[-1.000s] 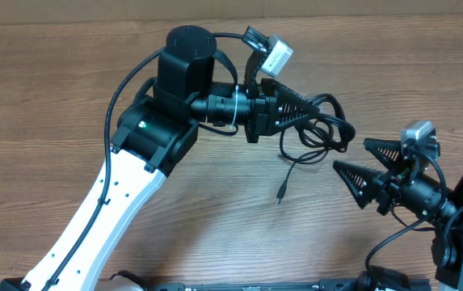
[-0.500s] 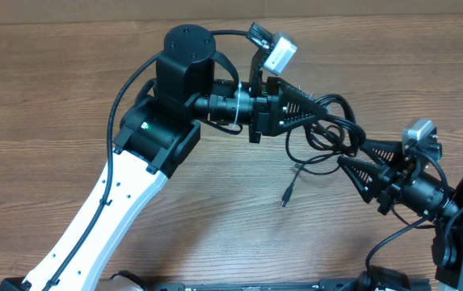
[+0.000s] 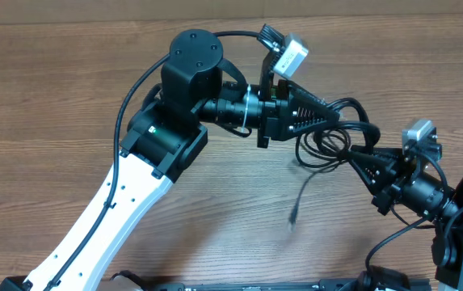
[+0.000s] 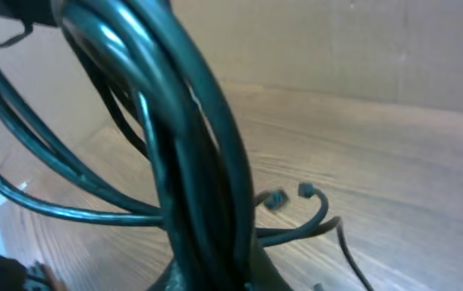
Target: Untangle cables
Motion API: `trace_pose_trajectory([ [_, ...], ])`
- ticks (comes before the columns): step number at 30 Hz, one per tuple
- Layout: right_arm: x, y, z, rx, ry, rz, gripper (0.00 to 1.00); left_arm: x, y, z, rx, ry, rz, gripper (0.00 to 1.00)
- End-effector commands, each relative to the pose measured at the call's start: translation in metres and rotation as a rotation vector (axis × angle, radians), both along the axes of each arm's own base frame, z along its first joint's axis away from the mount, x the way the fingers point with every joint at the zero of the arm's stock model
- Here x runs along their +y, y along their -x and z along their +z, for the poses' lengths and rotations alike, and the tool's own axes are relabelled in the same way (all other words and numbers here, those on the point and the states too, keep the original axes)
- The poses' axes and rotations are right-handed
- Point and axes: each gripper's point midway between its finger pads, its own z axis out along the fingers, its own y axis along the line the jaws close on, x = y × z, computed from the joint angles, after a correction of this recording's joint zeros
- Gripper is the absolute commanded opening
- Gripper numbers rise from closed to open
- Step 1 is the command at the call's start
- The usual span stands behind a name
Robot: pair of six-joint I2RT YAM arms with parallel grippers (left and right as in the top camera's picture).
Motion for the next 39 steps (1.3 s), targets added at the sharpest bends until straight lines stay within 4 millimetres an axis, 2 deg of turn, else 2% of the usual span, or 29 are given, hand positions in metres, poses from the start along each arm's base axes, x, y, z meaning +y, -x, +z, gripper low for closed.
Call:
trace_pose_trajectory([
  [1, 0.0, 0.0, 0.006, -0.021, 0.007, -0.003, 0.07, 0.006, 0.011, 0.016, -0.057, 0.028, -0.02, 0.04],
  [3, -0.001, -0.001, 0.006, -0.02, 0.011, -0.01, 0.04, 0.006, 0.011, 0.013, -0.09, 0.024, -0.019, 0.07],
  [5, -0.001, -0.001, 0.006, -0.02, 0.011, -0.01, 0.04, 0.007, 0.01, 0.005, -0.119, 0.005, -0.015, 0.33],
  [6, -0.001, -0.001, 0.006, -0.02, 0.011, -0.01, 0.04, 0.007, 0.008, -0.001, -0.13, -0.012, -0.008, 0.65],
  [7, -0.001, -0.001, 0.006, -0.02, 0.011, -0.01, 0.04, 0.008, 0.006, -0.008, -0.139, -0.034, 0.004, 0.87],
  [8, -0.001, -0.001, 0.006, -0.02, 0.011, -0.01, 0.04, 0.009, 0.004, -0.015, -0.14, -0.058, 0.018, 1.0],
  [14, -0.005, -0.004, 0.003, -0.014, 0.026, -0.038, 0.04, 0.021, -0.024, -0.07, -0.13, -0.289, 0.198, 1.0],
  [16, -0.007, -0.004, 0.001, -0.005, 0.031, -0.05, 0.04, 0.025, -0.027, -0.079, -0.135, -0.333, 0.222, 1.0],
  [21, -0.022, -0.009, -0.016, 0.066, 0.08, -0.154, 0.04, 0.025, -0.027, -0.078, -0.201, -0.33, 0.21, 1.0],
  [27, -0.025, -0.009, -0.023, 0.097, 0.091, -0.177, 0.04, 0.027, -0.035, -0.08, -0.244, -0.351, 0.251, 1.0],
  [31, -0.034, -0.011, -0.039, 0.176, 0.113, -0.225, 0.04, 0.027, -0.039, -0.077, -0.3, -0.342, 0.26, 1.0],
  [39, -0.034, -0.01, -0.072, 0.381, 0.08, -0.208, 0.04, 0.025, -0.042, -0.072, -0.49, -0.327, 0.23, 1.0],
])
